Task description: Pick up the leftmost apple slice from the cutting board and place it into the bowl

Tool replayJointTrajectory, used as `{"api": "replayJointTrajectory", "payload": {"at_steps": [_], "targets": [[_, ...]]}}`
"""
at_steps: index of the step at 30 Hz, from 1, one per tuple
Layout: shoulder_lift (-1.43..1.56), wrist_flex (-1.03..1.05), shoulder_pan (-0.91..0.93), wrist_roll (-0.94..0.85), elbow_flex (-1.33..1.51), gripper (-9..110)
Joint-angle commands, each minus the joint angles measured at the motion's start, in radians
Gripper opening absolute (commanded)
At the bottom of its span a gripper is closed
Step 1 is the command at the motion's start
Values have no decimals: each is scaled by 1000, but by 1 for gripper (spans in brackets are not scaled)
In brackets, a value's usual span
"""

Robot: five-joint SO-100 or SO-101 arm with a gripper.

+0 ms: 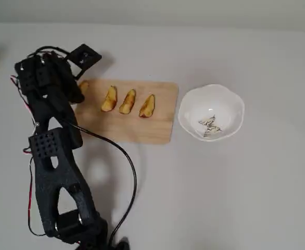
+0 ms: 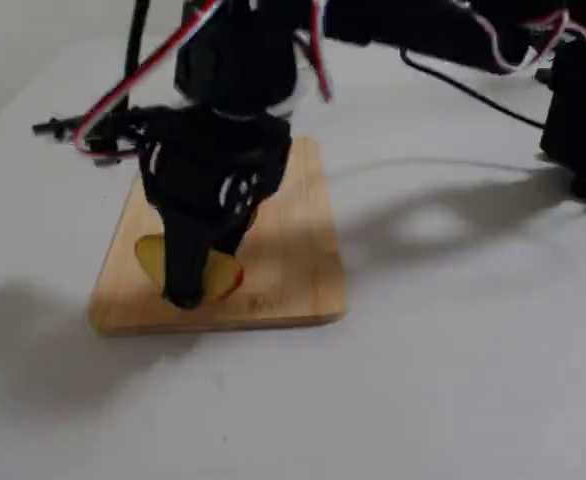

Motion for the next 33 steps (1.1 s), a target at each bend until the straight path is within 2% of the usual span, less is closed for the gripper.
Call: {"api": "replayJointTrajectory", "payload": {"at_steps": [1,6,12,21,26,31,33], "targets": [[138,23,32,147,-107,0],[265,67,196,321,-107,0],[342,141,488,482,-107,0],[222,169,914,571,-87,0],[123,169,1026,558,-87,0],[67,169,1040,528,-87,1],[57,169,1035,509,-87,5]]}}
